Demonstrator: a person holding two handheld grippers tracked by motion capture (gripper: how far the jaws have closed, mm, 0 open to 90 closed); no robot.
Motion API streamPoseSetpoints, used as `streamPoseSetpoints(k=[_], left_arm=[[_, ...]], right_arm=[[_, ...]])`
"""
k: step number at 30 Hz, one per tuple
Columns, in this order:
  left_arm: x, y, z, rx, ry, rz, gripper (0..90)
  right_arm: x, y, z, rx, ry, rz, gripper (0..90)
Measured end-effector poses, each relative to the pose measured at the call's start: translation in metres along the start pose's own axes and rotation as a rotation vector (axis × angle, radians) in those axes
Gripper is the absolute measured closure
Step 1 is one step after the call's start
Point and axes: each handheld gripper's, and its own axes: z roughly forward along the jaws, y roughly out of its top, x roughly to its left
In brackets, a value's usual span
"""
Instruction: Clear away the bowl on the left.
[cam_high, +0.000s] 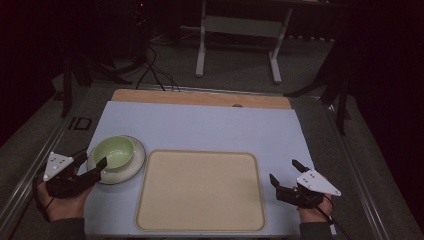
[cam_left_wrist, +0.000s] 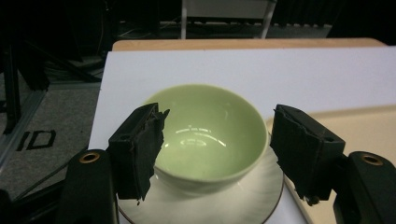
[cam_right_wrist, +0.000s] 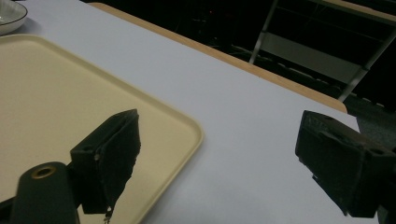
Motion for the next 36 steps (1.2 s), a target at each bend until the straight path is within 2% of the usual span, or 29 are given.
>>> streamPoseSetpoints(k=[6,13,18,31,36], left_arm=[[0.004,0.011,0.001,-0.015,0.011,-0.026,35.7],[0.009,0.022,0.008,-0.009,0.017,-0.025,35.8],[0.014,0.022,0.017,0.023,0.030,-0.031,35.7],[0.022,0.021,0.033,0.060,0.068,-0.034,35.4],[0.028,0.017,0.043,0.075,0.083,-0.057,34.8]], right_arm=[[0.000,0.000,-0.001,-0.011,0.000,0.001,13.7],[-0.001,0.000,-0.001,-0.016,-0.001,0.005,13.7],[0.000,0.000,0.000,-0.014,-0.004,0.008,13.7],[-0.001,0.001,-0.001,-0.022,-0.006,0.010,13.7],[-0.001,0.001,-0.001,-0.024,-0.010,0.012,13.8]])
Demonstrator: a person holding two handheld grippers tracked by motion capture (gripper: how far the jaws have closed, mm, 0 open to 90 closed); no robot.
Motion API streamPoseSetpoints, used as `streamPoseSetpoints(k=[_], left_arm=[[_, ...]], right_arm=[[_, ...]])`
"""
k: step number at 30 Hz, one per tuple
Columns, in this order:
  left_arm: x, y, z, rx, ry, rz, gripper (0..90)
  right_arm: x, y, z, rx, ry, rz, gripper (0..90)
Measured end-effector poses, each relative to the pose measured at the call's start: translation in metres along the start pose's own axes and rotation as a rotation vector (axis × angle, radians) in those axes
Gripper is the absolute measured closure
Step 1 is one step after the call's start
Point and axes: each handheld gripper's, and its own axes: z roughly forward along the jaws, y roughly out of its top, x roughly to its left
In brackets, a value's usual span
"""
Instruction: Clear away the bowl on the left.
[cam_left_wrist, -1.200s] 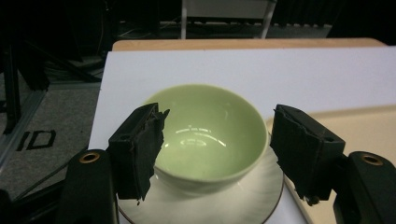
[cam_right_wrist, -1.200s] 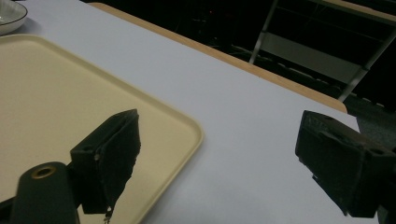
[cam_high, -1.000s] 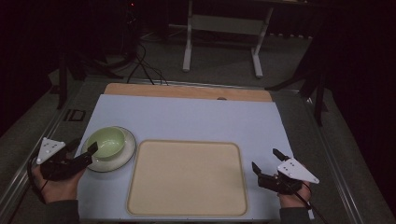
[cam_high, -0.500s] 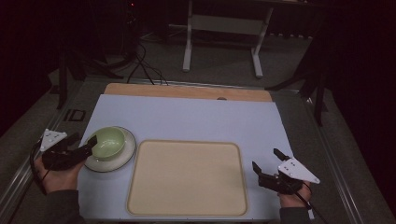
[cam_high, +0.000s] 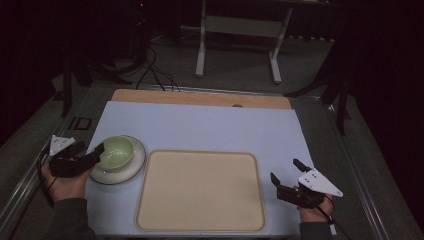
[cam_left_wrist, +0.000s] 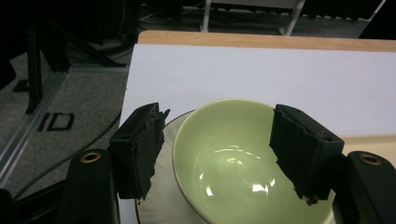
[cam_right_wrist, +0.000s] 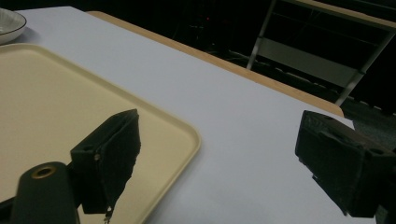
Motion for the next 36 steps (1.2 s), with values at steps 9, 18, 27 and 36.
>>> streamPoseSetpoints(k=[9,18,27,36], left_arm=[[0.007,-0.004,0.018,0.052,0.031,-0.018,34.6],[0.014,-0.008,0.037,0.138,0.048,-0.053,38.0],[0.015,-0.011,0.050,0.218,0.059,-0.071,49.8],[0.019,-0.012,0.053,0.264,0.046,-0.120,61.3]], right_arm=[[0.000,0.000,-0.001,-0.006,-0.004,0.004,13.8],[0.000,0.000,0.000,0.001,0.004,-0.001,13.8],[0.000,0.001,0.000,-0.001,0.006,-0.003,13.8],[0.000,0.001,0.000,-0.003,0.009,-0.006,13.7]])
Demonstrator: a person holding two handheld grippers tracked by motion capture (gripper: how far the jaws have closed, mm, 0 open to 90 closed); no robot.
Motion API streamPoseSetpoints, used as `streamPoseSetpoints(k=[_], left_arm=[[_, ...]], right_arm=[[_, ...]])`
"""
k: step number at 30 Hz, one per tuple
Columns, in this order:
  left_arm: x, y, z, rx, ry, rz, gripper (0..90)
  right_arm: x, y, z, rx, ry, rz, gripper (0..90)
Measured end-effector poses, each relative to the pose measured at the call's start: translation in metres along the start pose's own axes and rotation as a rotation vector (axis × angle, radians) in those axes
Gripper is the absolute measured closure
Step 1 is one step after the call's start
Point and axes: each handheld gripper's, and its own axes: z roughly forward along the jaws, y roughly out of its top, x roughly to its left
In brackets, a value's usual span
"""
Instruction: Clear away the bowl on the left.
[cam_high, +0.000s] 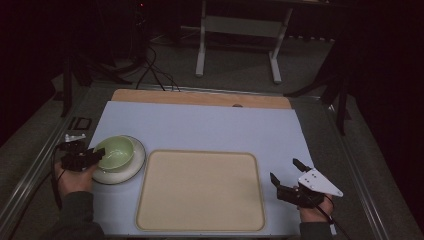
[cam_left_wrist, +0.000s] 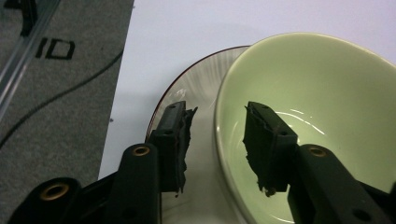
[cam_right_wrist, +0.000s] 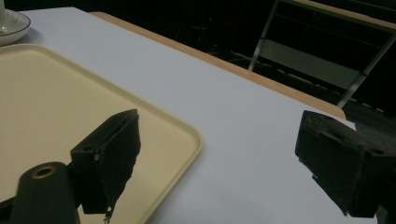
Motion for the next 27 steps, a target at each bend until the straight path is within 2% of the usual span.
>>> streamPoseSetpoints(k=[5,11,19,27], left_arm=[[0.0039,-0.0005,0.0029,0.022,-0.016,-0.032,64.7],[0.0056,-0.0001,0.0055,0.051,-0.035,-0.046,69.0],[0.0102,0.0008,0.0093,0.096,-0.100,-0.086,71.2],[0.0092,0.0014,0.0080,0.103,-0.105,-0.093,78.8]], right_arm=[[0.0002,0.0000,0.0003,0.004,0.001,-0.003,13.8],[0.0000,0.0004,0.0001,-0.001,0.002,-0.005,13.8],[0.0003,0.0006,-0.0003,0.000,0.005,-0.006,13.7],[0.0002,0.0006,-0.0005,-0.001,0.006,-0.006,13.7]])
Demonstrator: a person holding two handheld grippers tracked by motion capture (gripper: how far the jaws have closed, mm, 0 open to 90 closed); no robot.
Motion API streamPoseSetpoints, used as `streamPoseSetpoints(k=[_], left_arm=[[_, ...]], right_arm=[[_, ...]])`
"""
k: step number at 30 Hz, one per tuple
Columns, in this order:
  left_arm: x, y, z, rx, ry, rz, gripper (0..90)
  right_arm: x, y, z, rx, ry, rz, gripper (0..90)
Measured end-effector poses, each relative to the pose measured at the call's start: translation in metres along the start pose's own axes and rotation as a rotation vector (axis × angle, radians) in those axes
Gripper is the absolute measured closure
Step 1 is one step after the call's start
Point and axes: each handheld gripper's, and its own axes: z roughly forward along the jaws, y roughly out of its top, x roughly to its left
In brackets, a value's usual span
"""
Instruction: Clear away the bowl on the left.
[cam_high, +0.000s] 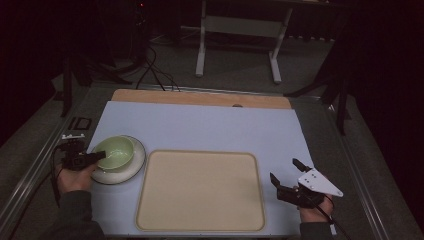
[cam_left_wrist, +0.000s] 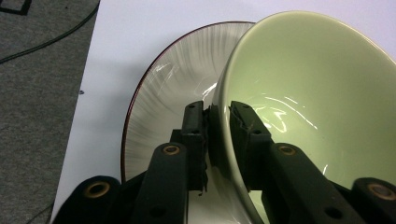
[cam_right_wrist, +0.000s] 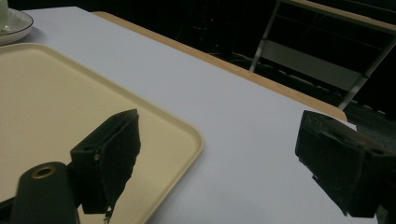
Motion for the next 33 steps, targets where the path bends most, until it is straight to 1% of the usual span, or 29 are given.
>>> streamPoseSetpoints(k=[6,7,11,14,15,17,18,22,26,29,33], left_arm=[[0.000,0.000,-0.001,0.006,-0.015,0.005,83.4],[-0.001,-0.001,-0.001,0.010,-0.027,0.008,83.4],[-0.002,-0.001,-0.002,0.013,-0.030,0.013,83.8],[-0.002,-0.001,-0.004,0.005,-0.054,0.009,83.4],[-0.003,-0.001,-0.005,0.005,-0.060,0.021,83.4],[-0.003,-0.001,-0.005,0.005,-0.060,0.021,83.4],[-0.005,-0.002,-0.004,0.013,-0.080,0.034,83.2],[-0.007,-0.002,-0.005,0.008,-0.098,0.047,83.0],[-0.006,-0.002,-0.009,-0.018,-0.123,0.035,83.0],[-0.006,-0.002,-0.013,-0.038,-0.133,0.026,83.1],[-0.005,-0.002,-0.017,-0.053,-0.143,0.017,83.0]], right_arm=[[-0.001,0.000,-0.001,-0.002,-0.002,-0.001,13.7],[-0.001,0.000,-0.001,-0.002,-0.002,-0.001,13.7],[-0.002,0.000,-0.003,-0.009,-0.008,0.005,13.7],[-0.002,0.000,-0.003,-0.010,-0.009,0.004,13.7],[-0.003,0.000,-0.003,-0.010,-0.010,0.006,13.8],[-0.003,0.000,-0.003,-0.010,-0.010,0.005,13.7],[-0.003,0.000,-0.003,-0.011,-0.010,0.006,13.8],[-0.003,0.000,-0.004,-0.016,-0.009,0.005,13.7],[-0.003,0.001,-0.004,-0.017,-0.010,0.007,13.7],[-0.003,0.001,-0.004,-0.020,-0.008,0.006,13.7],[-0.003,0.001,-0.004,-0.024,-0.007,0.006,13.7]])
